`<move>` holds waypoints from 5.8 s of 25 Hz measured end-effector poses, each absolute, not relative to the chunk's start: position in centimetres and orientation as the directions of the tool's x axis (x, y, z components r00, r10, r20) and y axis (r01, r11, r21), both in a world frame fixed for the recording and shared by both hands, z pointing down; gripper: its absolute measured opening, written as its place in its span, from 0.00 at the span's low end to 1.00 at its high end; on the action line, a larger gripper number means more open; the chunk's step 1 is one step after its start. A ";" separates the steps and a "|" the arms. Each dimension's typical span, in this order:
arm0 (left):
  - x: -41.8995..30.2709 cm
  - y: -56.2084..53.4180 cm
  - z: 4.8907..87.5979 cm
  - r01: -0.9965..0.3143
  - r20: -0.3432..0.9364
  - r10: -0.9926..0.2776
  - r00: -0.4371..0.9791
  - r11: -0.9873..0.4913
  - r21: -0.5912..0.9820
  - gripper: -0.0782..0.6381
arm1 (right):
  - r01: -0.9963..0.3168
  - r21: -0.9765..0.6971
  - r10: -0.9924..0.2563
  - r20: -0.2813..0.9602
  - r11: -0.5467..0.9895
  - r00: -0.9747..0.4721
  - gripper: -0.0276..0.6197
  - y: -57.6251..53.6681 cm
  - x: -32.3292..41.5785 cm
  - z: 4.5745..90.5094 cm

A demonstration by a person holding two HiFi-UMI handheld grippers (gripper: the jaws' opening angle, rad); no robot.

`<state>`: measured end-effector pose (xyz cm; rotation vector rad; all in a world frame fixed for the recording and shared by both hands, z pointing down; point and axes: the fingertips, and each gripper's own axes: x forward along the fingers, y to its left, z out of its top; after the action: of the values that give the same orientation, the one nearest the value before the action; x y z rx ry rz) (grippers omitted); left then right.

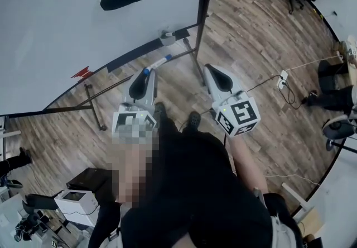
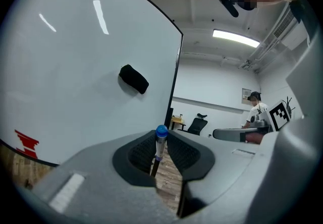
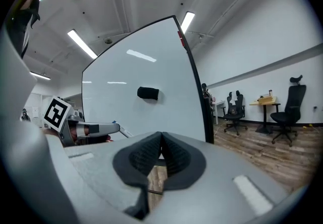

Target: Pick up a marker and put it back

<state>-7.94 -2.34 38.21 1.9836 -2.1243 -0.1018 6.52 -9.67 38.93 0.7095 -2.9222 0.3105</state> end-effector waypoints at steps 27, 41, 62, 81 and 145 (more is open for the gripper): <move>-12.5 -7.5 39.8 -0.984 0.147 -0.989 0.035 -0.008 0.180 0.21 | -0.531 -0.166 -0.495 0.216 0.831 -0.841 0.05 -11.3 2.6 40.4; -16.0 -14.6 44.8 -0.976 0.226 -0.957 0.181 -0.146 0.163 0.21 | -0.695 -0.187 -0.628 0.315 0.694 -0.712 0.05 -13.0 1.3 43.2; -17.2 -18.8 49.2 -0.969 0.295 -0.924 0.244 -0.217 0.122 0.21 | -0.776 -0.228 -0.708 0.318 0.588 -0.631 0.05 -13.8 0.5 44.8; -16.4 -18.3 52.2 -0.968 0.361 -0.899 0.247 -0.216 0.125 0.23 | -0.808 -0.230 -0.748 0.305 0.543 -0.589 0.05 -14.1 3.3 43.8; -8.2 -2.0 40.0 -0.991 0.150 -0.989 0.007 0.014 0.135 0.21 | -0.364 -0.170 -0.342 0.145 0.916 -0.928 0.04 -7.5 2.0 38.2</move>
<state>-8.24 -1.98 39.99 2.0742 -2.0817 0.0146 2.03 -7.48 38.23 0.5486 -2.9643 0.2953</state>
